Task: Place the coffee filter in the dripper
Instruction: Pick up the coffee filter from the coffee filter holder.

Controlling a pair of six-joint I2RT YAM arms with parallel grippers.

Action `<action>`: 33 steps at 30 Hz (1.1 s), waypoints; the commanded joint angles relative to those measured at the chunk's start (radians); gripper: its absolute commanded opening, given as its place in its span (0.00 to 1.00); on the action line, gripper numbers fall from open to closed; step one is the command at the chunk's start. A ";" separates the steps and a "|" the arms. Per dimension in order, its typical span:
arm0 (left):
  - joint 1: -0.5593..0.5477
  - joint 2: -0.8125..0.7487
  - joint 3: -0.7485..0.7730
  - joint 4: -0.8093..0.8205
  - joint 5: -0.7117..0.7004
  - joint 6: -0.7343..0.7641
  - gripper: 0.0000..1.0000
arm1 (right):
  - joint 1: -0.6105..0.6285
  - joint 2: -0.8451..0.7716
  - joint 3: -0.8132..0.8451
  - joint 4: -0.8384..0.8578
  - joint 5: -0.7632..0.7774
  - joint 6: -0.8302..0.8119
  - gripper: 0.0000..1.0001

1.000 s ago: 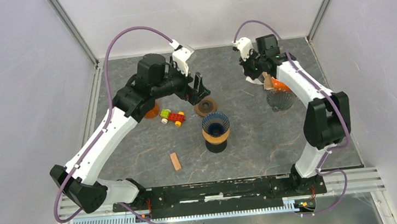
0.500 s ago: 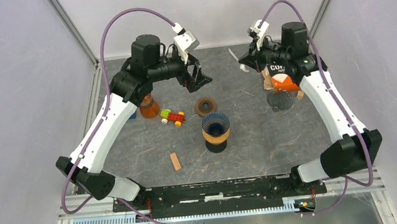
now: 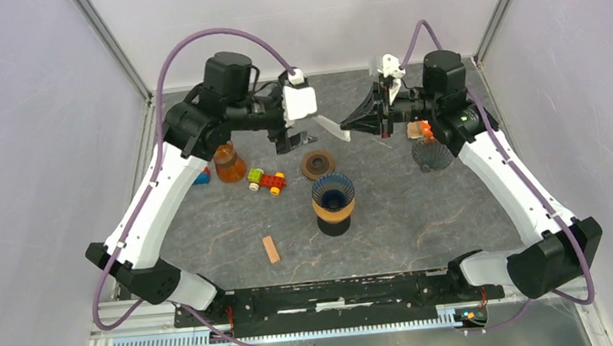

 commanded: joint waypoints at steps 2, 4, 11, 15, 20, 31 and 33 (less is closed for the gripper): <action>-0.058 0.036 0.037 -0.152 -0.017 0.249 0.90 | 0.021 -0.022 -0.029 0.090 -0.127 0.052 0.00; -0.071 0.048 0.038 -0.156 -0.022 0.253 0.87 | 0.023 -0.024 -0.040 0.122 -0.148 0.082 0.00; -0.098 0.099 0.064 -0.170 -0.046 0.265 0.64 | 0.032 -0.034 -0.057 0.160 -0.174 0.114 0.00; -0.100 0.121 0.082 -0.170 -0.049 0.252 0.53 | 0.032 -0.044 -0.074 0.176 -0.179 0.127 0.00; -0.104 0.126 0.080 -0.170 -0.041 0.234 0.25 | 0.032 -0.053 -0.090 0.217 -0.171 0.166 0.00; -0.100 0.025 0.007 0.011 -0.287 -0.208 0.02 | -0.017 -0.095 0.013 -0.001 0.052 -0.034 0.93; -0.100 -0.042 -0.086 0.089 -0.239 -0.286 0.02 | -0.018 -0.107 -0.004 -0.012 0.090 -0.076 0.95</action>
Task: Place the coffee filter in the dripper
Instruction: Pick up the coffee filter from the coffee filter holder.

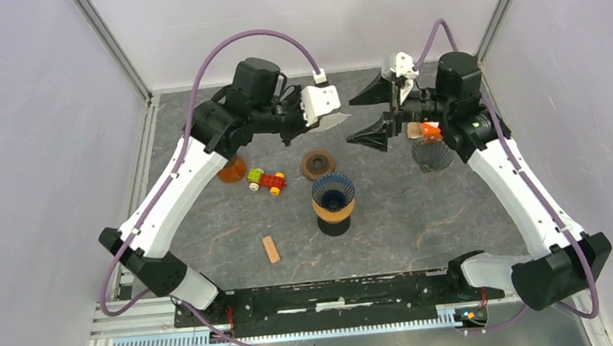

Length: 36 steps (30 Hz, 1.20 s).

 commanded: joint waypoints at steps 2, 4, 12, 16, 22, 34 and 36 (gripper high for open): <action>-0.001 -0.195 -0.183 0.217 0.064 -0.295 0.02 | -0.003 -0.054 0.012 -0.067 0.121 -0.149 0.96; -0.001 -0.208 -0.205 0.220 0.107 -0.355 0.02 | 0.003 -0.050 -0.019 -0.046 0.083 -0.140 0.96; -0.001 -0.241 -0.361 0.441 0.168 -0.661 0.02 | 0.055 -0.022 -0.105 0.136 -0.023 0.014 0.82; 0.002 -0.230 -0.382 0.493 0.158 -0.740 0.02 | 0.057 -0.027 -0.165 0.278 -0.073 0.115 0.61; 0.023 -0.227 -0.391 0.550 0.183 -0.819 0.02 | 0.057 -0.026 -0.220 0.312 -0.088 0.133 0.50; 0.066 -0.259 -0.383 0.541 0.347 -0.801 0.48 | 0.064 -0.020 -0.228 0.196 -0.139 -0.003 0.00; 0.068 -0.256 -0.356 0.522 0.377 -0.801 0.50 | 0.073 -0.017 -0.218 0.101 -0.132 -0.090 0.00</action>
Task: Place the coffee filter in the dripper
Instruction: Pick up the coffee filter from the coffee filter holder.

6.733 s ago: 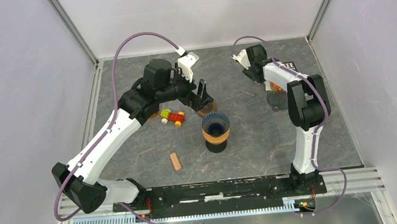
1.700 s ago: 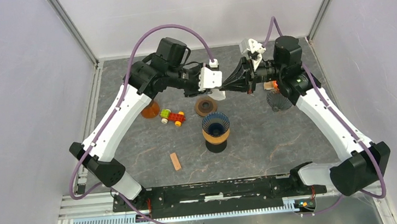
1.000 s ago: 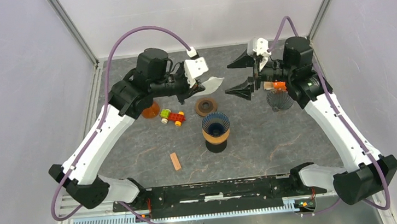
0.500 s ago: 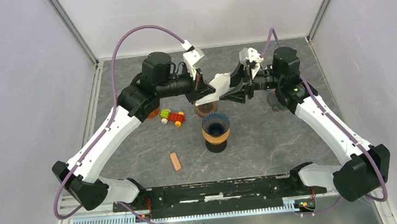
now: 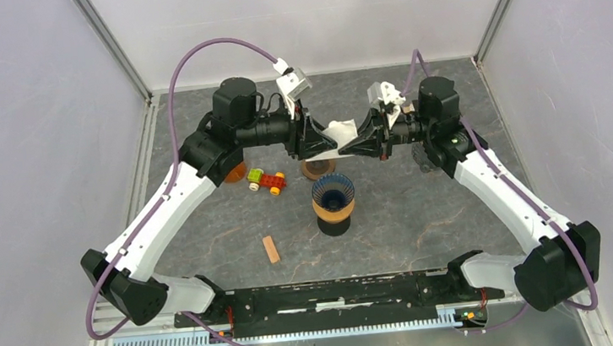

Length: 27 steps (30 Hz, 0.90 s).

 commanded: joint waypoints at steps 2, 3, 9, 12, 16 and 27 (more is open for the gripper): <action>0.012 -0.031 0.089 -0.009 0.123 -0.017 0.50 | 0.025 0.007 0.024 -0.215 -0.023 -0.237 0.00; 0.012 -0.029 0.095 -0.009 0.133 -0.031 0.50 | 0.029 0.010 0.029 -0.247 -0.022 -0.266 0.00; 0.027 -0.028 0.121 -0.018 0.126 -0.026 0.40 | 0.034 0.005 0.034 -0.289 -0.024 -0.307 0.00; 0.027 -0.025 0.111 -0.030 0.127 -0.008 0.38 | 0.035 0.008 0.039 -0.288 -0.029 -0.302 0.00; 0.027 -0.025 0.084 -0.028 0.137 0.016 0.39 | 0.034 0.014 0.043 -0.281 -0.032 -0.291 0.00; 0.025 -0.017 0.043 -0.031 0.112 0.075 0.41 | 0.035 0.020 0.053 -0.254 -0.054 -0.250 0.00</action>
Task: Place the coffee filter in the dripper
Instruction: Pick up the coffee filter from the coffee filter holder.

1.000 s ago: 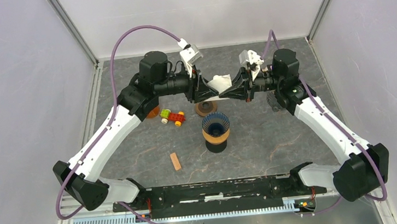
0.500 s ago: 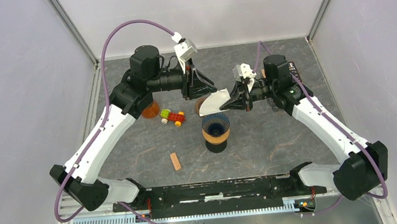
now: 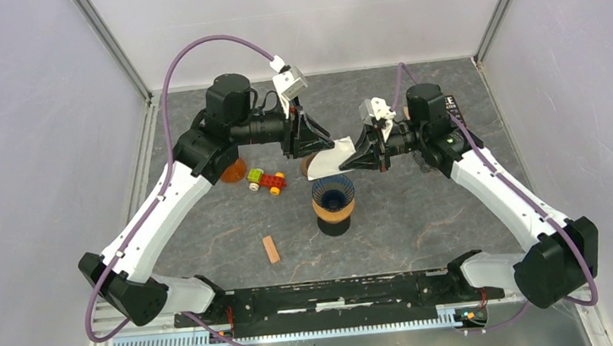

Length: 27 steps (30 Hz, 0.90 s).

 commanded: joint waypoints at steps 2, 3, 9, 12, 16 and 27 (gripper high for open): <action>0.003 -0.012 -0.008 0.003 -0.005 0.055 0.40 | 0.004 0.001 0.045 0.030 -0.034 0.012 0.00; 0.003 -0.011 -0.009 0.002 -0.009 0.055 0.40 | 0.002 -0.002 0.044 0.030 -0.035 0.012 0.00; 0.003 -0.009 -0.011 0.003 -0.022 0.086 0.37 | 0.003 -0.004 0.038 0.025 -0.039 0.002 0.00; 0.003 -0.008 -0.011 0.003 -0.033 0.091 0.36 | 0.002 -0.006 0.038 0.022 -0.045 -0.002 0.00; 0.003 -0.009 -0.009 0.003 -0.045 0.098 0.33 | 0.002 -0.008 0.039 0.012 -0.050 -0.014 0.00; 0.003 -0.008 -0.017 0.001 -0.053 0.106 0.30 | 0.003 -0.008 0.043 -0.005 -0.055 -0.037 0.00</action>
